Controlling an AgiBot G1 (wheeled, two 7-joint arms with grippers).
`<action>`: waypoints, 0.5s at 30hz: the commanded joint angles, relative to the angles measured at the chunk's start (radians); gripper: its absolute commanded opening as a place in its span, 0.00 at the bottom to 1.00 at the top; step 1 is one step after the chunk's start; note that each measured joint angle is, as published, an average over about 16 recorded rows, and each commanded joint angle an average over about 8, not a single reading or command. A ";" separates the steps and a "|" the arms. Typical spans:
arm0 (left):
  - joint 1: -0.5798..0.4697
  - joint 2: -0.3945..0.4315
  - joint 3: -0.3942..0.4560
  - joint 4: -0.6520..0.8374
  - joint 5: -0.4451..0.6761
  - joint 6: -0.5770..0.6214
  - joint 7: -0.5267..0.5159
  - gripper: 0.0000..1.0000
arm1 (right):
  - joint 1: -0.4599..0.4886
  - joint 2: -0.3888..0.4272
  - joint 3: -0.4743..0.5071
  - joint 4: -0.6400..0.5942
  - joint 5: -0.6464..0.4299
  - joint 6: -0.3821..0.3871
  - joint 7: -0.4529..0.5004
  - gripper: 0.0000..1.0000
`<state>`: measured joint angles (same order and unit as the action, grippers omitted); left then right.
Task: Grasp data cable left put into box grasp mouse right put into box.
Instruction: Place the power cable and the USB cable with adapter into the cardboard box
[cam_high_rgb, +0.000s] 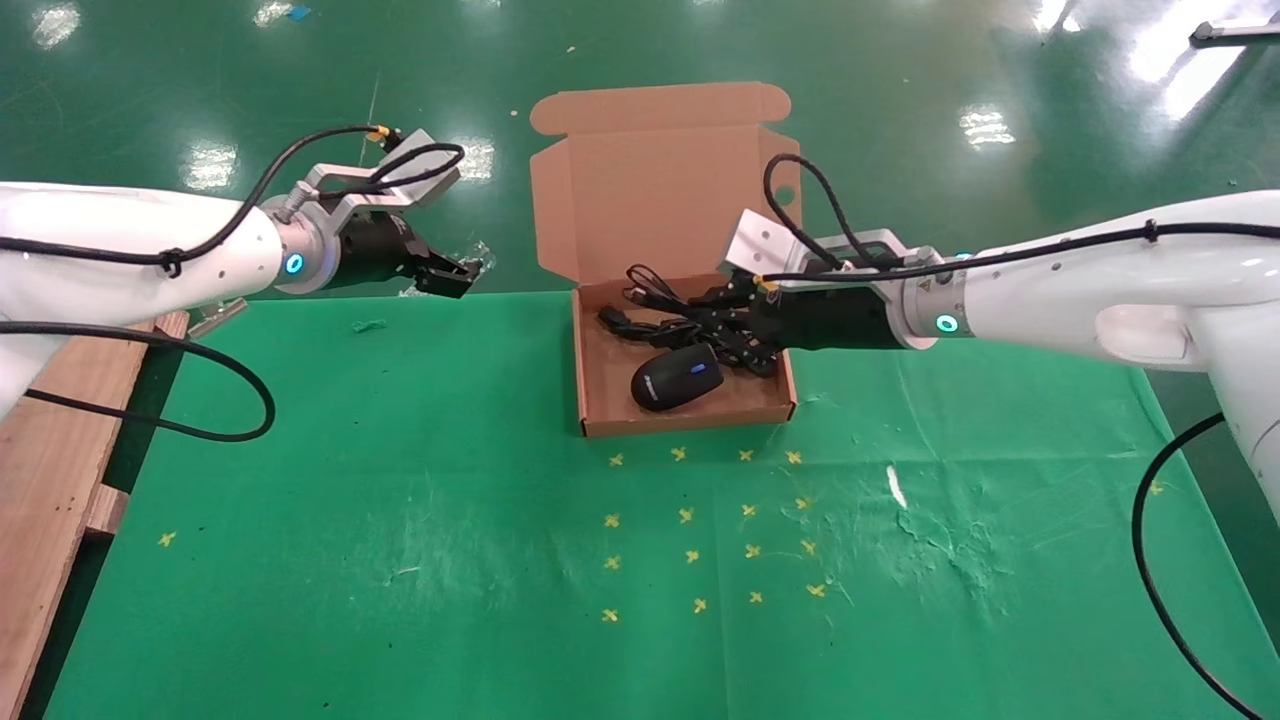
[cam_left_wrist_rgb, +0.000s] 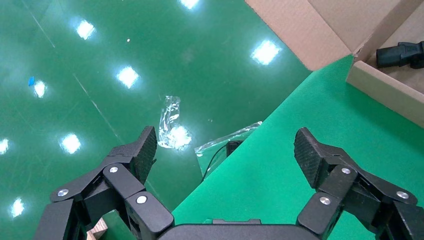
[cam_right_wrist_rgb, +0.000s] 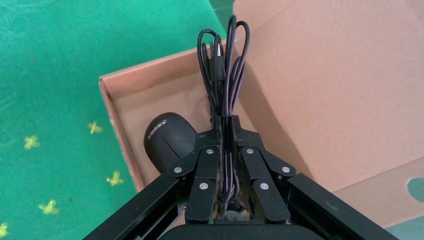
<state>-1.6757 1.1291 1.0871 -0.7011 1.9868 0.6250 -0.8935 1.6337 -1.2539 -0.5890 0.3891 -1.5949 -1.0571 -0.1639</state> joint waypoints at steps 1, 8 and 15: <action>0.000 -0.001 -0.001 0.002 -0.002 0.000 0.002 1.00 | 0.002 -0.007 0.002 -0.033 0.003 0.011 -0.009 1.00; 0.000 0.000 -0.001 0.001 -0.001 0.000 0.001 1.00 | 0.002 0.000 0.002 -0.010 0.003 0.004 -0.001 1.00; 0.000 0.001 -0.001 -0.001 0.000 -0.001 0.001 1.00 | 0.000 0.005 0.002 0.006 0.002 -0.002 0.004 1.00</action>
<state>-1.6761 1.1299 1.0867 -0.7016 1.9872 0.6244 -0.8930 1.6332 -1.2480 -0.5867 0.3959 -1.5921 -1.0595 -0.1600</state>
